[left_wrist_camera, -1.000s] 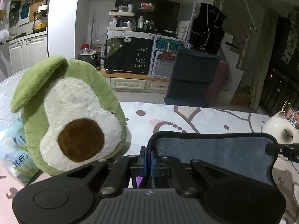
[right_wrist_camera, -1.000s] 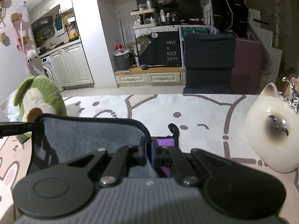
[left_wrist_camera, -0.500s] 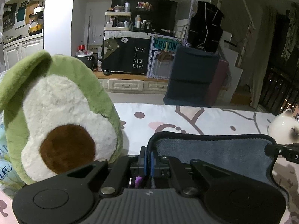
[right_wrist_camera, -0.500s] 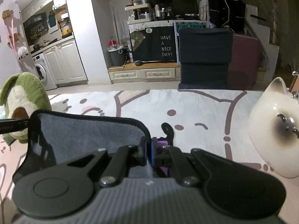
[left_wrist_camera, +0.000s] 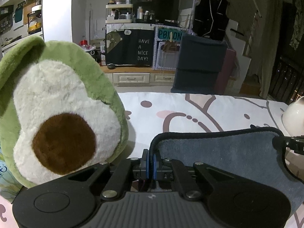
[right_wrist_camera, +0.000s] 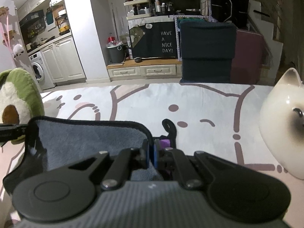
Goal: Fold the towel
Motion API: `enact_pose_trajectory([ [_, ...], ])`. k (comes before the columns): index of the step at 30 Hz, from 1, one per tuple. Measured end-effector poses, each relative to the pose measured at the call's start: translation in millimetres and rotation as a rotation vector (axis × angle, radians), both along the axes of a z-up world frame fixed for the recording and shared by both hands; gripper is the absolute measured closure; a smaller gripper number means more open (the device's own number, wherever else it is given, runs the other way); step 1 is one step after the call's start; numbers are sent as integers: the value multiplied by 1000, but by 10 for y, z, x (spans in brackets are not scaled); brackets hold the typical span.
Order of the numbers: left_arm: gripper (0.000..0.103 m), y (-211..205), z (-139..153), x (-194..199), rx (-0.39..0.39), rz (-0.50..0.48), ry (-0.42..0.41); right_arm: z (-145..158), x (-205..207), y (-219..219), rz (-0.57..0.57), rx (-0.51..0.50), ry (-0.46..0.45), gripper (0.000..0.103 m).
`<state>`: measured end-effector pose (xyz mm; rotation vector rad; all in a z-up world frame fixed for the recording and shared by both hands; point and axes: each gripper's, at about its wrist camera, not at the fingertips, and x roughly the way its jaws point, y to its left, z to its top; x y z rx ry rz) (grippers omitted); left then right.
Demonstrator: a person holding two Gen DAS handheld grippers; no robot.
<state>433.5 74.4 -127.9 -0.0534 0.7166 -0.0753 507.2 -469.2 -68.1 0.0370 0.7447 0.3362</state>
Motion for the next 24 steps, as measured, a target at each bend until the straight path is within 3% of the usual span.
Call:
enact_pose_trajectory([
  [5, 97, 4, -22, 12, -10, -3, 16, -43, 30, -1, -6, 1, 7, 96],
  [8, 91, 2, -47, 27, 0, -1, 36, -77, 42, -13, -1, 26, 30, 82],
  [10, 62, 20, -74, 32, -4, 0, 65, -83, 46, -9, -10, 14, 38, 52],
  [13, 36, 34, -90, 17, -8, 8, 75, -93, 31, -18, -7, 7, 42, 36],
  [19, 10, 19, -97, -11, 2, 8, 102, -108, 23, -47, -17, 3, 60, 20],
  [24, 0, 4, -71, -40, 3, 7, 112, -116, -4, -97, -35, 0, 75, 10],
])
